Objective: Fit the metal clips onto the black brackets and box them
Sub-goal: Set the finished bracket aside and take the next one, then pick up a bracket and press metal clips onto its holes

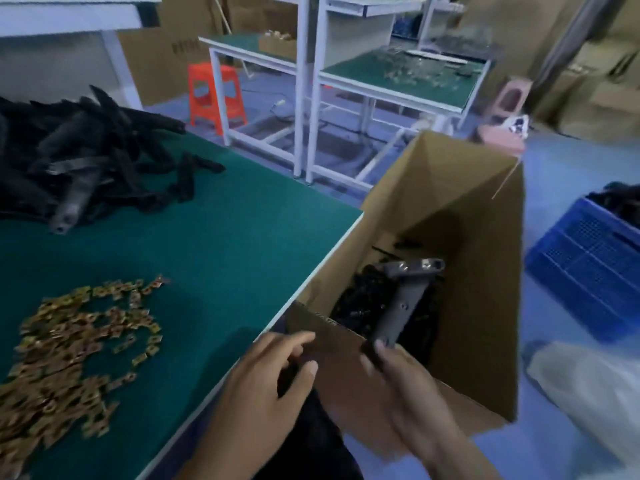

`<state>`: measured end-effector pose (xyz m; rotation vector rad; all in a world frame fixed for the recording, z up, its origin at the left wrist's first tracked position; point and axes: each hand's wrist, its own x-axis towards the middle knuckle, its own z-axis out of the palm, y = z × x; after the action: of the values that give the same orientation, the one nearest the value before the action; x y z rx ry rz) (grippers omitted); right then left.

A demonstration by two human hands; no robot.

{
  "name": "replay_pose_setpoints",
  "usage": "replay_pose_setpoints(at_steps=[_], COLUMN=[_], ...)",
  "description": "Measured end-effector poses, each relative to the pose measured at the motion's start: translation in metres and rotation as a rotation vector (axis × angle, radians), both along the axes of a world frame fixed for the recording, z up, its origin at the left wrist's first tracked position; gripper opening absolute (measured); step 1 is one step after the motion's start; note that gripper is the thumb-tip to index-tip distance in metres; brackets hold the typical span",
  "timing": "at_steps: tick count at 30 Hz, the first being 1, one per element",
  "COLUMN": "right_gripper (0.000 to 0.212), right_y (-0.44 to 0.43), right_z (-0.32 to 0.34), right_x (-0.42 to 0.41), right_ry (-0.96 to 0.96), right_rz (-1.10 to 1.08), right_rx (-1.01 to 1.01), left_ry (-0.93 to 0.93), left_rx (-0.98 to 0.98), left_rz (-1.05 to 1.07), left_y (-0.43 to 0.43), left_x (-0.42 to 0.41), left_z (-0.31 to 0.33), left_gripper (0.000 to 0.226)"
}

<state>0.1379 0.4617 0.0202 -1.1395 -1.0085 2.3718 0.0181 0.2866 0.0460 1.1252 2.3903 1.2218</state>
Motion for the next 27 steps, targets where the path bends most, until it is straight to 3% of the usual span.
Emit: replay_pose_setpoints(at_steps=[3,5,9,12,15,18,22,25,27], right_gripper=[0.051,0.025,0.018,0.020,0.021,0.014,0.012,0.021,0.034], right_y=[0.026,0.023,-0.017,-0.052,-0.084,-0.113,-0.141,-0.152,-0.151], right_z=[0.006,0.001,-0.010,-0.012,-0.001,0.018,0.013,0.009,0.010], right_x=[-0.012,-0.022,-0.052,-0.081,-0.111,-0.139,-0.167,-0.167,-0.169], right_ry=[-0.003,-0.048,-0.057,-0.046,0.034,0.098,0.076,0.033,0.024], right_rz=[-0.048,0.020,0.170,0.351,0.524,0.666,0.809,0.716,0.711], right_rx=[-0.016,0.033,0.140,0.517,0.948,1.199,1.275,1.389,1.316], left_ry=[-0.044,-0.075,-0.130,-0.218,-0.148,-0.079,0.034,0.056,0.087], left_rx=[-0.026,-0.023,-0.015,-0.020,0.018,0.018,-0.056,-0.142,-0.173], left_rz=[0.024,0.065,0.188,0.320,0.509,0.707,0.958,1.069,1.154], left_y=[-0.012,-0.024,-0.055,-0.088,-0.134,-0.182,-0.241,-0.281,-0.304], left_x=[0.000,-0.003,-0.017,-0.031,-0.053,-0.082,-0.128,-0.169,-0.199], left_z=[-0.004,-0.005,-0.010,-0.009,-0.005,-0.001,-0.006,-0.012,-0.012], left_gripper=[0.026,0.026,0.032,0.034,0.024,0.016,0.020,0.025,0.029])
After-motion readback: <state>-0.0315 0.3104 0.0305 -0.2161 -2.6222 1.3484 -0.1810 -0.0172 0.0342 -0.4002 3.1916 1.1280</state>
